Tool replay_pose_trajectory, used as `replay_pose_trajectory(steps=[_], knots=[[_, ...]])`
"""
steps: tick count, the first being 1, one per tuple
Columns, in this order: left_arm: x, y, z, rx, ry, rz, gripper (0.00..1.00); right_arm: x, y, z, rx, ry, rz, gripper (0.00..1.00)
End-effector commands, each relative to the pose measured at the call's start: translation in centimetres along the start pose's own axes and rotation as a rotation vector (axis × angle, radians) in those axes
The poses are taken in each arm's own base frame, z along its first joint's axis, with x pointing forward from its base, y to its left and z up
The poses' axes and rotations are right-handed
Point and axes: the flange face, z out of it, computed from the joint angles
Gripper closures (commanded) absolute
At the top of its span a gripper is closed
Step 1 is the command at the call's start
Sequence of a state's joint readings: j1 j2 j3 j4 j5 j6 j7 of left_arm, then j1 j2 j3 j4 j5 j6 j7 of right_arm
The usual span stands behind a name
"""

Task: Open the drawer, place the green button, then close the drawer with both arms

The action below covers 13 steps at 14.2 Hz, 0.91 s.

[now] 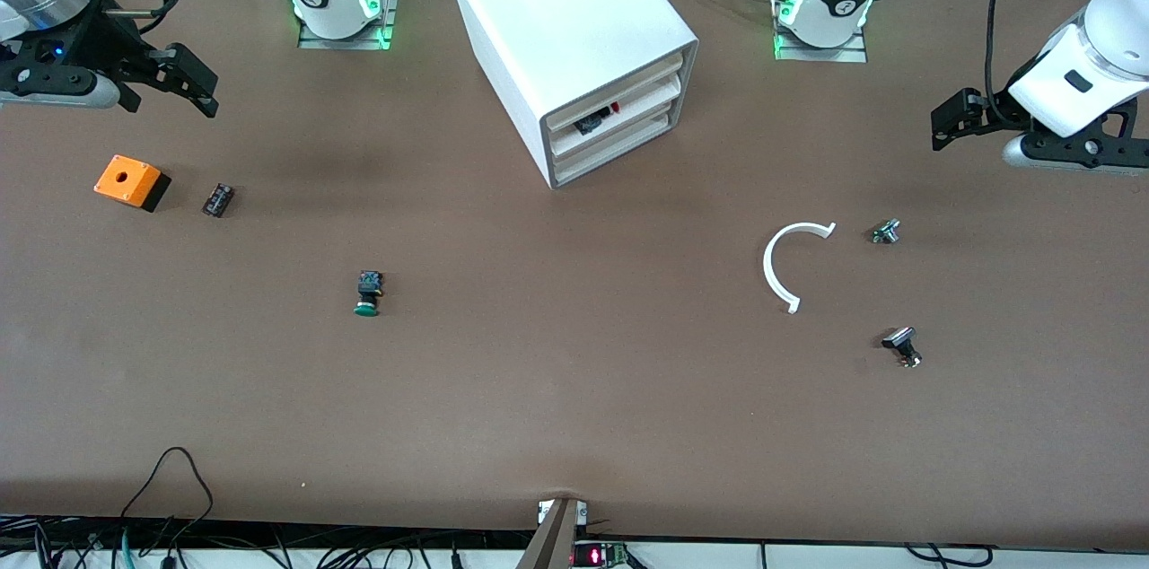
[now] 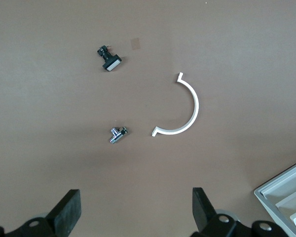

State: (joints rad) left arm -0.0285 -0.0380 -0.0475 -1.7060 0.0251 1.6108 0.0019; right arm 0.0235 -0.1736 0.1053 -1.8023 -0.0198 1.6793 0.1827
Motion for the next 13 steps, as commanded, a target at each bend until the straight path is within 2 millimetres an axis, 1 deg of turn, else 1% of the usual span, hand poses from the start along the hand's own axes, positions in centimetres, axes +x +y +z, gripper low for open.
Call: replay_pose_trajectory(steps=[1,4,6,9,12,13], knots=[[0.3,0.2,-0.6,-0.015,-0.004,0.012,0.01,0.3,0.0,-0.4,0.012,-0.010,0.018,0.01],[0.3,0.2,-0.6,-0.015,-0.004,0.016,0.01,0.2,0.1,-0.8,0.013,-0.008,0.029,0.01],[0.3,0.1,-0.5,-0.015,-0.006,0.017,0.01,-0.1,-0.5,-1.0,0.007,-0.008,0.003,0.01],[0.3,0.1,-0.6,-0.015,-0.004,0.015,0.01,0.1,-1.7,0.2,0.006,-0.038,-0.014,0.01],[0.2,0.2,-0.7,-0.018,-0.004,0.012,0.01,1.8,-2.8,3.3,0.010,-0.074,-0.041,0.01],[0.2,0.2,-0.6,-0.029,-0.005,0.012,0.01,2.4,-3.9,4.9,0.012,-0.086,-0.083,0.01]])
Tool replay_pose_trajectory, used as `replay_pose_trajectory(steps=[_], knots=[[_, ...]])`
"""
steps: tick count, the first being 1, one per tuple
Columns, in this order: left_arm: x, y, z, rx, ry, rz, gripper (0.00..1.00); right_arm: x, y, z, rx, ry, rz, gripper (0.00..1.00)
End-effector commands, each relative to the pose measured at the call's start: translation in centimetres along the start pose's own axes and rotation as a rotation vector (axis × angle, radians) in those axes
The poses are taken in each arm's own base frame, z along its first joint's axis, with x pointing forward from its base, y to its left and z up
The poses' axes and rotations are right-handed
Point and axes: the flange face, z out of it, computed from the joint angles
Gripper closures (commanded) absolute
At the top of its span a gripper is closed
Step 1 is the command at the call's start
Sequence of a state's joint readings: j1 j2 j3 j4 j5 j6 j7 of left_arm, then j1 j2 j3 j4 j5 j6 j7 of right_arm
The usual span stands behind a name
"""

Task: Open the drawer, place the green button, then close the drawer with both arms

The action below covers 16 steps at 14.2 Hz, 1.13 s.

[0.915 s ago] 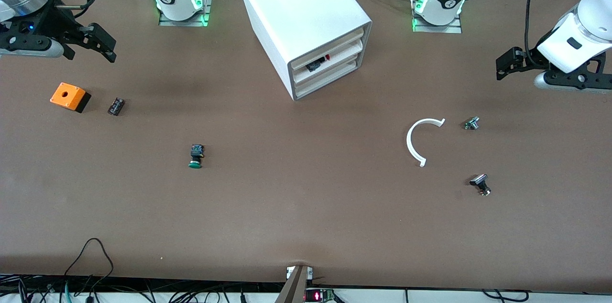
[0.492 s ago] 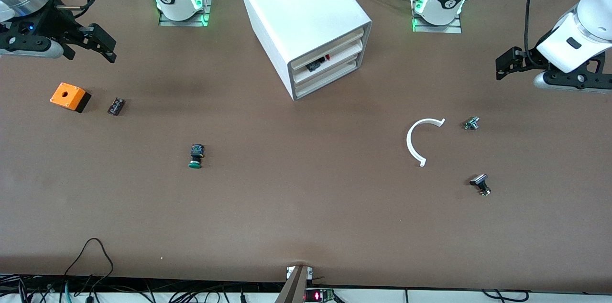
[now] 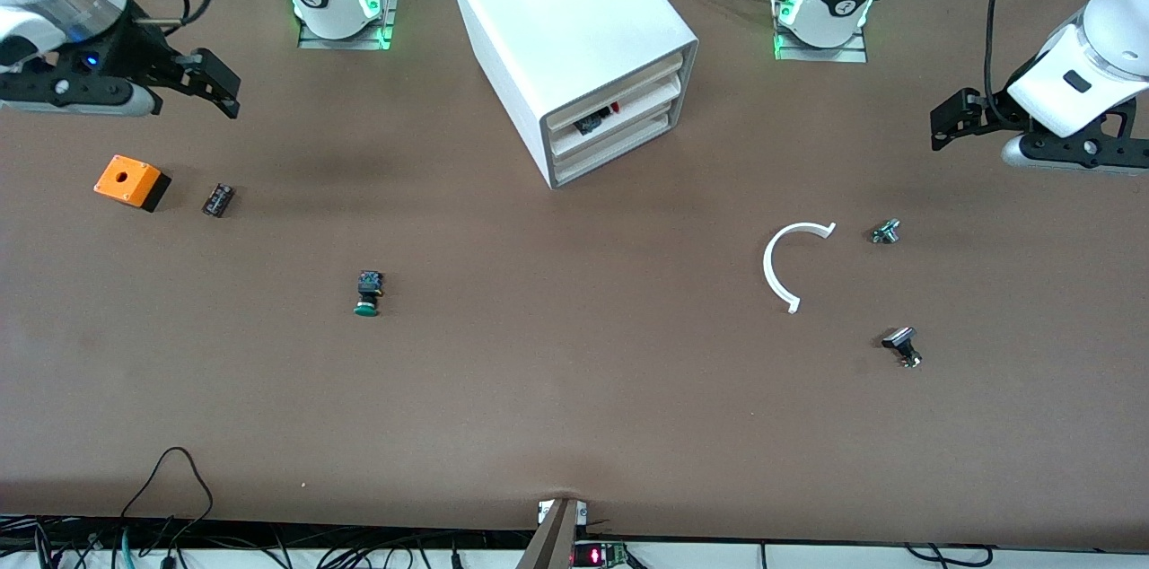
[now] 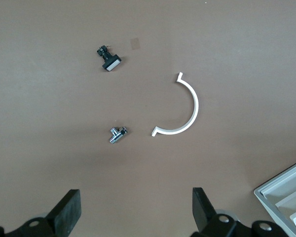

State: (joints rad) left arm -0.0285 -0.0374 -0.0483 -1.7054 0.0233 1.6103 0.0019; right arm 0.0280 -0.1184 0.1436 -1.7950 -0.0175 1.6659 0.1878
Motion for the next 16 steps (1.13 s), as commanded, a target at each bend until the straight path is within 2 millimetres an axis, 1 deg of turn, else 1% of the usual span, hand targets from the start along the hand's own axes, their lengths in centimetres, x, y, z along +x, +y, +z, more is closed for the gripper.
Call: replay_pose_trajectory(steps=[1,2,3,4,5,6,7,8,9,10,12,13,15,16], knots=[[0.1,0.2,-0.4,-0.032,-0.026,0.014,0.01,2.7,-2.6,4.1,0.007,-0.042,-0.077,0.01],[-0.4,0.5,0.0,-0.060,-0.068,0.017,0.01,3.7,-3.1,6.0,0.002,-0.055,-0.092,0.01],[-0.7,1.4,0.8,-0.134,-0.129,0.021,0.01,4.5,-3.9,7.8,-0.019,-0.062,-0.117,0.01],[-1.1,2.2,2.0,-0.196,-0.213,0.030,0.01,5.3,-5.0,9.8,-0.021,-0.059,-0.137,0.01],[-1.9,3.1,2.6,-0.241,-0.289,0.046,0.01,6.2,-5.4,11.6,-0.014,-0.054,-0.141,0.01],[-2.3,5.0,3.4,-0.288,-0.360,0.083,0.01,7.0,-5.6,13.5,-0.009,-0.058,-0.144,0.01],[-2.5,6.3,4.5,-0.332,-0.429,0.105,0.01,7.8,-5.8,15.6,-0.004,-0.064,-0.145,0.01],[-2.7,7.8,5.8,-0.409,-0.512,0.129,0.01,8.4,-6.0,17.8,0.003,-0.067,-0.149,0.01],[-2.6,9.1,6.8,-0.470,-0.558,0.145,0.01,8.7,-6.3,20.0,0.008,-0.063,-0.153,0.01],[-2.2,9.8,8.3,-0.517,-0.601,0.150,0.01,9.1,-6.4,22.5,0.017,-0.050,-0.153,0.01],[-0.9,11.2,11.1,-0.655,-0.639,0.204,0.01,9.3,-6.8,26.9,0.034,-0.031,-0.152,0.01],[0.3,11.7,13.7,-0.712,-0.644,0.231,0.01,9.7,-6.9,29.0,0.041,-0.027,-0.151,0.01],[2.2,13.5,16.9,-0.804,-0.550,0.326,0.01,9.9,-7.2,33.0,0.055,-0.012,-0.153,0.01],[2.7,13.7,19.0,-0.834,-0.510,0.342,0.01,9.9,-7.4,34.1,0.062,0.005,-0.154,0.01]])
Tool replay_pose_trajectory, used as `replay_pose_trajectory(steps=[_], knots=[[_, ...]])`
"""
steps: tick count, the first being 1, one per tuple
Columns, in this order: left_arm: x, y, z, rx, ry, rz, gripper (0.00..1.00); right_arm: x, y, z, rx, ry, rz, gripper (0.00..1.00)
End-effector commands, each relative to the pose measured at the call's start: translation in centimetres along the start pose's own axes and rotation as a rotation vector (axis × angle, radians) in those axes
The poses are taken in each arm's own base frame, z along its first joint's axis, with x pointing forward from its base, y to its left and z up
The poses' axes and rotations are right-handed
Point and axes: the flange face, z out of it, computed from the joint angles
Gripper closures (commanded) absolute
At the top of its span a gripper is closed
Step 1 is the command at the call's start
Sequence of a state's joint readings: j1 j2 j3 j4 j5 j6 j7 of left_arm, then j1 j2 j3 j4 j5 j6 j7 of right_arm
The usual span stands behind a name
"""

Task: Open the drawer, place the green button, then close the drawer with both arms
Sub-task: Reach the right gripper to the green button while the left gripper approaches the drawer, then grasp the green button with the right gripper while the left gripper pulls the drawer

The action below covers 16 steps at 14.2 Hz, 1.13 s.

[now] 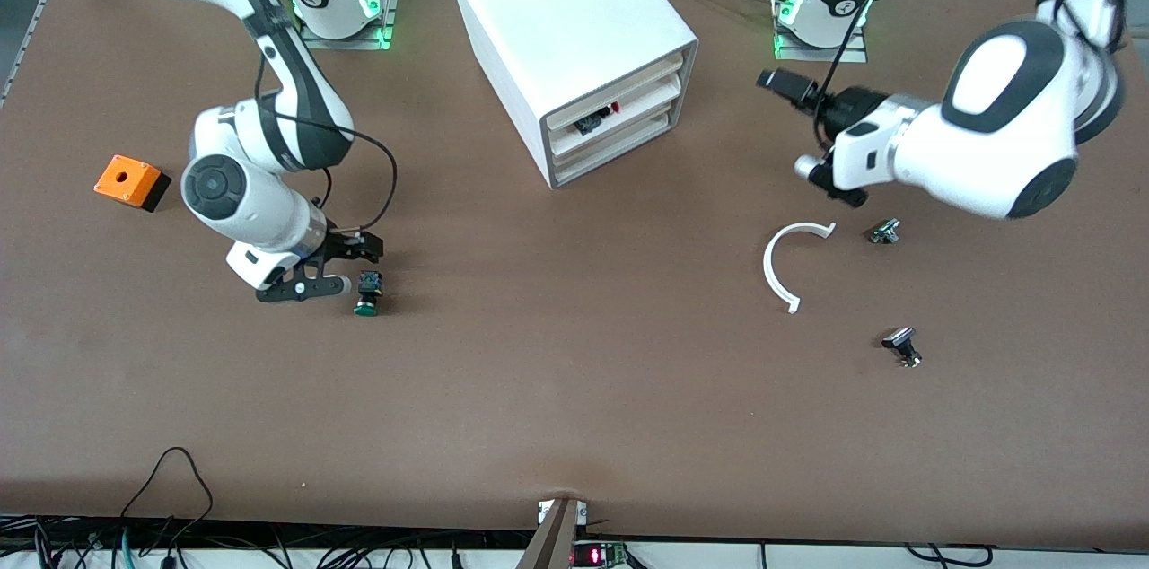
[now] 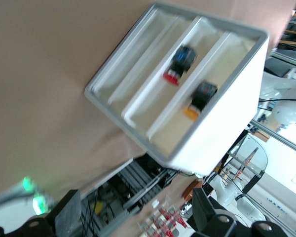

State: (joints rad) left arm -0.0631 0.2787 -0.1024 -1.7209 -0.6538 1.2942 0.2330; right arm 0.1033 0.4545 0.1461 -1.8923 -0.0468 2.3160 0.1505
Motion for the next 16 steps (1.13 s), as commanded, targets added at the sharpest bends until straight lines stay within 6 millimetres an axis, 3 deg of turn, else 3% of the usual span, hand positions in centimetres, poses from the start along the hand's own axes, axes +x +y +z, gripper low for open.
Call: replay_pose_trajectory(steps=[1,4,9,12,14,16], knots=[[3.4,-2.9,3.0,-0.088,0.078,0.177,0.01,0.3,-0.1,3.0,0.006,0.043,-0.020,0.01],[5.7,-6.9,7.7,-0.197,0.204,0.324,0.00,0.5,0.2,5.4,0.014,0.061,-0.017,0.01],[7.4,-12.6,15.4,-0.384,0.338,0.421,0.01,0.2,0.4,7.3,0.017,0.047,-0.011,0.05],[7.3,-13.3,21.1,-0.428,0.354,0.385,0.05,0.1,0.4,7.4,0.016,0.046,-0.014,0.23],[7.6,-12.5,24.1,-0.459,0.327,0.366,0.13,0.1,0.5,7.4,0.015,0.046,-0.017,0.45],[7.4,-12.9,26.2,-0.491,0.332,0.339,0.13,0.2,0.5,7.4,0.015,0.047,-0.026,0.66]])
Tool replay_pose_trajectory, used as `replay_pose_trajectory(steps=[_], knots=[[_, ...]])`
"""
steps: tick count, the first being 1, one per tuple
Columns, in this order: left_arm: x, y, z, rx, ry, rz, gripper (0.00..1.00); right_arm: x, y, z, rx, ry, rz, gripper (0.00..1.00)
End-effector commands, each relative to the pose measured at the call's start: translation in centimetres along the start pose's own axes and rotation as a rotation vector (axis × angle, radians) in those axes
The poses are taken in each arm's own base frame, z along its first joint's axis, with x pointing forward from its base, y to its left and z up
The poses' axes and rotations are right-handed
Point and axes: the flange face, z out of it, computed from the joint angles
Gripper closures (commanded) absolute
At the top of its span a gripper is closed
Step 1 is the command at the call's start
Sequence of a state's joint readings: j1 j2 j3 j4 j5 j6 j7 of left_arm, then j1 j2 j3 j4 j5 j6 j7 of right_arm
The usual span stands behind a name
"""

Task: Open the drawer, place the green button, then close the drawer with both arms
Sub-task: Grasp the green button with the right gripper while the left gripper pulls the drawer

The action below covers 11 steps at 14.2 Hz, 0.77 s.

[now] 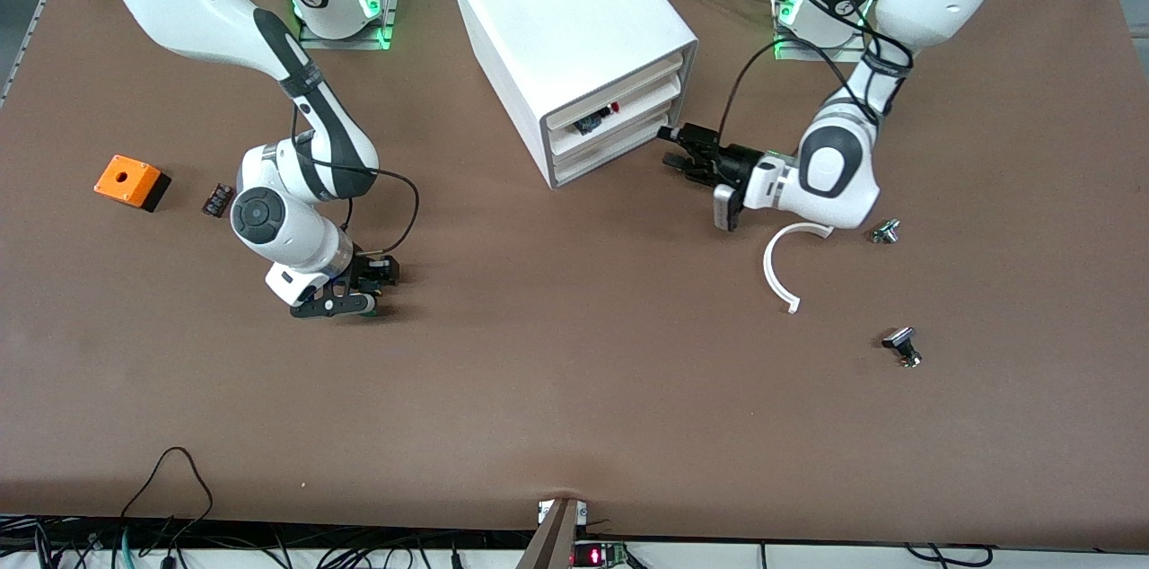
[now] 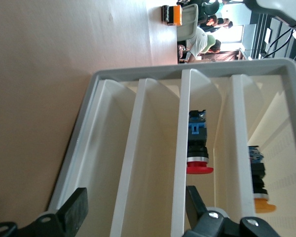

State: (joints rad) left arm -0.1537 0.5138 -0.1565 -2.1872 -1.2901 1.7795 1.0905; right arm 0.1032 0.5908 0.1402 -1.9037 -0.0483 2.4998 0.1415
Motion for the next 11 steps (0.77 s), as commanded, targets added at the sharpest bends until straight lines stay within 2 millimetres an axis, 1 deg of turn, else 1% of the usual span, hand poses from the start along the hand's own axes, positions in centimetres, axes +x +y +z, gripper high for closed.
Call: replay_pose_trajectory(steps=[1,3,4,5,6,8,9,10,11], knots=[[-1.3,-1.7,1.8,-0.024,0.030,0.002,0.13,-0.1,0.2,-0.1,-0.008,0.014,-0.028,0.75],[-1.9,-3.3,2.8,-0.046,0.053,0.033,0.15,0.1,0.6,-0.1,-0.009,0.016,-0.026,0.93],[-2.3,-3.8,3.4,-0.054,0.057,0.051,0.23,0.2,0.3,-0.2,-0.008,0.019,-0.042,0.97],[-2.4,-4.1,3.5,-0.056,0.060,0.061,0.34,0.4,0.2,-1.0,-0.008,0.032,-0.058,1.00],[-2.6,-3.9,4.2,-0.065,0.050,0.063,0.46,1.0,0.0,-2.8,-0.008,0.061,-0.068,1.00],[-2.7,-3.8,4.4,-0.069,0.052,0.063,0.64,1.6,-0.8,-6.2,-0.005,0.114,-0.079,1.00],[-2.8,-3.8,4.7,-0.072,0.047,0.060,0.70,1.8,-1.4,-7.6,-0.003,0.136,-0.091,1.00],[-3.7,-4.1,5.4,-0.082,0.048,0.035,0.73,2.1,-3.0,-9.8,0.009,0.170,-0.117,1.00],[-4.4,-4.0,6.4,-0.097,0.045,0.023,0.72,2.3,-3.6,-11.3,0.011,0.187,-0.125,1.00]])
